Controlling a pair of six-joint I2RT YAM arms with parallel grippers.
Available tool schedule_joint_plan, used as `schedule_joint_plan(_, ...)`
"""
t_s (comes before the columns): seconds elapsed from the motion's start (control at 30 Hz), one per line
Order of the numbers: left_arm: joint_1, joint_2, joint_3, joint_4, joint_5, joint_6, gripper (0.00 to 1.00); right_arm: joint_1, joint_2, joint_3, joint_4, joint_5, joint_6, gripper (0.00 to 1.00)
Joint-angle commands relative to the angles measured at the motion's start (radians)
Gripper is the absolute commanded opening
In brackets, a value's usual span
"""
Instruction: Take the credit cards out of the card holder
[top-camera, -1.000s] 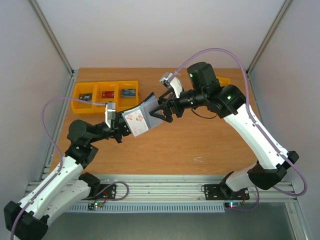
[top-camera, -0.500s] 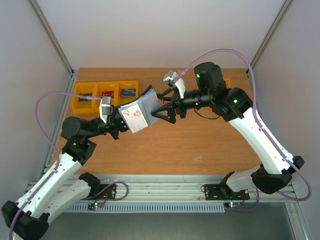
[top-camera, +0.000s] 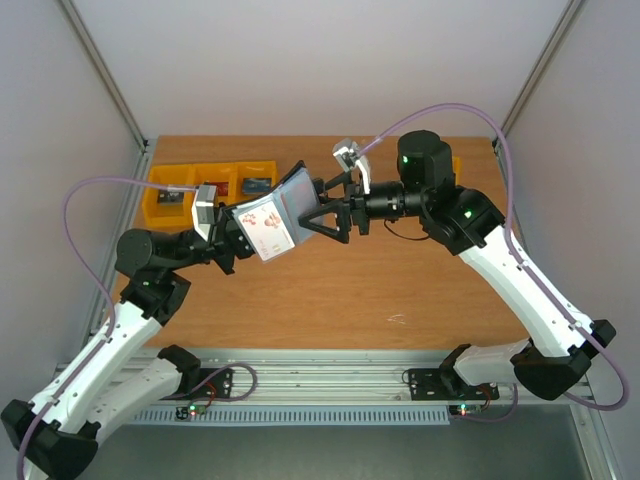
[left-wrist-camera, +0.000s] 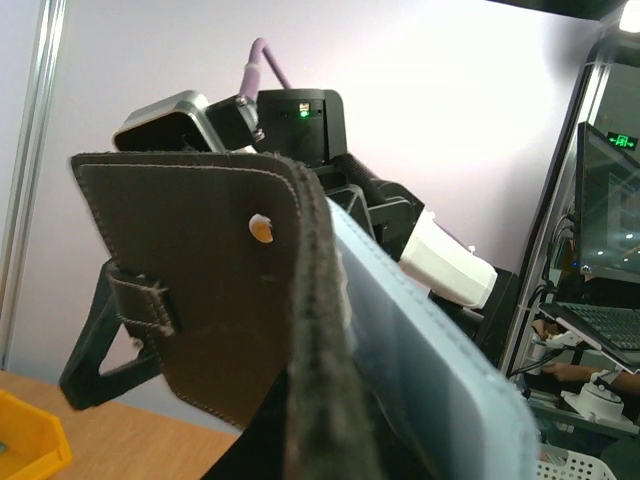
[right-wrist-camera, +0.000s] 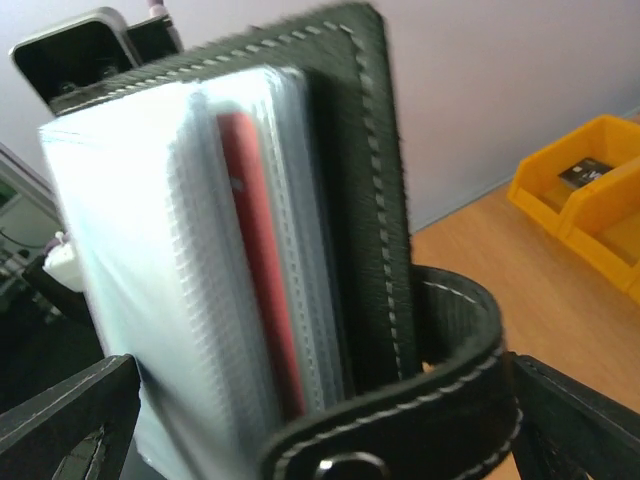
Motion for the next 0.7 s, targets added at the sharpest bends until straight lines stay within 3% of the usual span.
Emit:
schedule_joint_plan(0.0, -0.010, 0.013, 0.060, 0.108, 0.007, -0.010, 0.00, 0.004, -0.007, -0.017, 0.113, -0.026, 0.081, 0.99)
schedule_joint_plan(0.5, -0.018, 0.033, 0.115, 0.139, 0.014, -0.004, 0.00, -0.010, -0.030, -0.006, 0.096, -0.072, 0.072, 0.99)
schedule_joint_plan(0.67, -0.018, 0.041, 0.144, 0.128, 0.010, -0.004, 0.00, -0.010, -0.063, -0.018, 0.169, -0.059, 0.197, 0.98)
